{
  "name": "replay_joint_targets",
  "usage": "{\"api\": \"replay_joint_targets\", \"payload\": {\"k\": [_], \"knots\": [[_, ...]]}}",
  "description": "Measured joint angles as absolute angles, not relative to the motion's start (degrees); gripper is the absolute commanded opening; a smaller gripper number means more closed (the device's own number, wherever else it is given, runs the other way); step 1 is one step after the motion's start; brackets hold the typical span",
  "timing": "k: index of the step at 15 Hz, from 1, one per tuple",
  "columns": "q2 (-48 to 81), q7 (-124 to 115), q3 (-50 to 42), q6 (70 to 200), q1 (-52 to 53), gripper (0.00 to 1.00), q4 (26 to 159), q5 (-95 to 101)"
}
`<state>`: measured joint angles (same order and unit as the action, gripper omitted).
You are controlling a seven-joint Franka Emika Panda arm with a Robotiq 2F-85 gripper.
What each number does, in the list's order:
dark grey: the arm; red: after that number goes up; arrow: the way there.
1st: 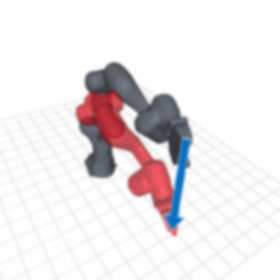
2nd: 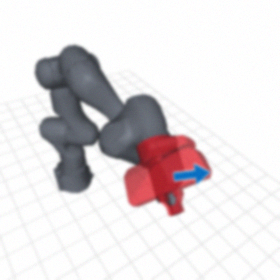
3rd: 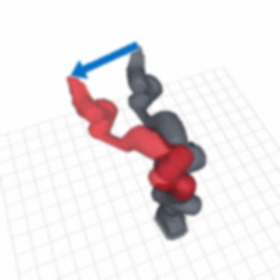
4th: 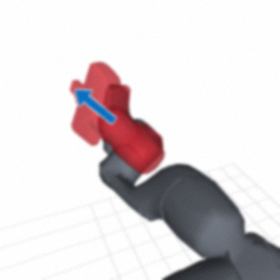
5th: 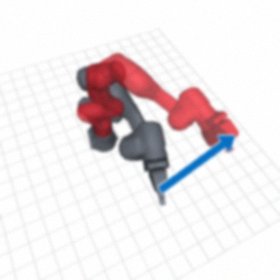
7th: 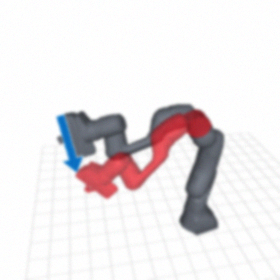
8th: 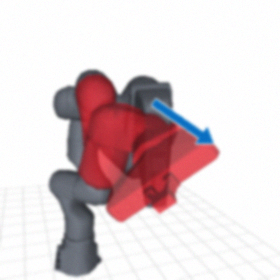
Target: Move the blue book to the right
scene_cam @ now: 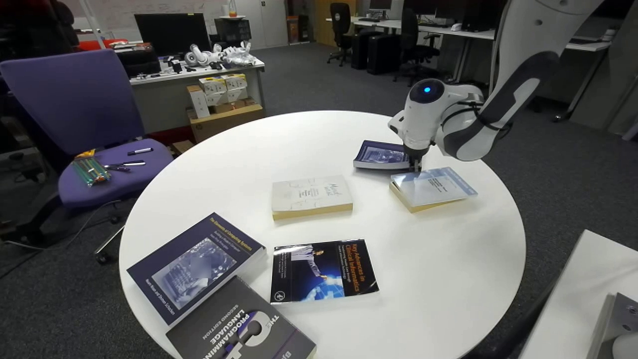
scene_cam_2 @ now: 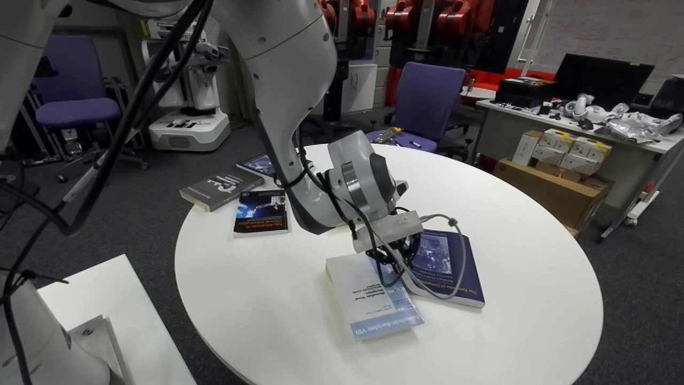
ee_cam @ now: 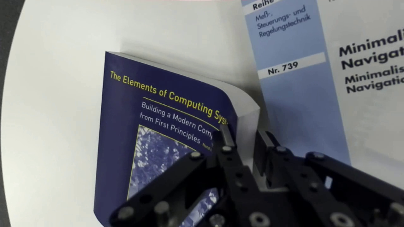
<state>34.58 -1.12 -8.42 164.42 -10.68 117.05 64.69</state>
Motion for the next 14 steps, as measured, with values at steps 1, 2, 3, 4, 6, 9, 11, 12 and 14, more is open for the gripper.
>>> {"api": "replay_joint_targets", "payload": {"k": [1, 2, 3, 4, 6, 9, 11, 12, 14], "knots": [[34.56, 0.56, -8.25, 165.36, -11.12, 0.05, 117.28, 63.47], [34.49, 2.33, -7.99, 166.09, -11.52, 0.05, 117.46, 62.18], [34.39, 4.12, -7.59, 166.71, -11.92, 0.46, 117.67, 60.69], [34.25, 5.97, -6.90, 166.88, -12.38, 0.47, 117.85, 58.74], [34.16, 8.77, -5.11, 166.77, -12.66, 0.62, 118.09, 54.35], [34.21, 8.31, -2.26, 166.47, -9.80, 0.83, 118.23, 50.43], [34.21, 5.51, 0.53, 166.43, -6.69, 0.98, 118.20, 50.02], [34.22, 4.02, 1.99, 166.39, -4.93, 0.99, 118.11, 49.68], [34.27, 0.29, 4.00, 164.97, -1.03, 1.00, 117.25, 49.00]]}}
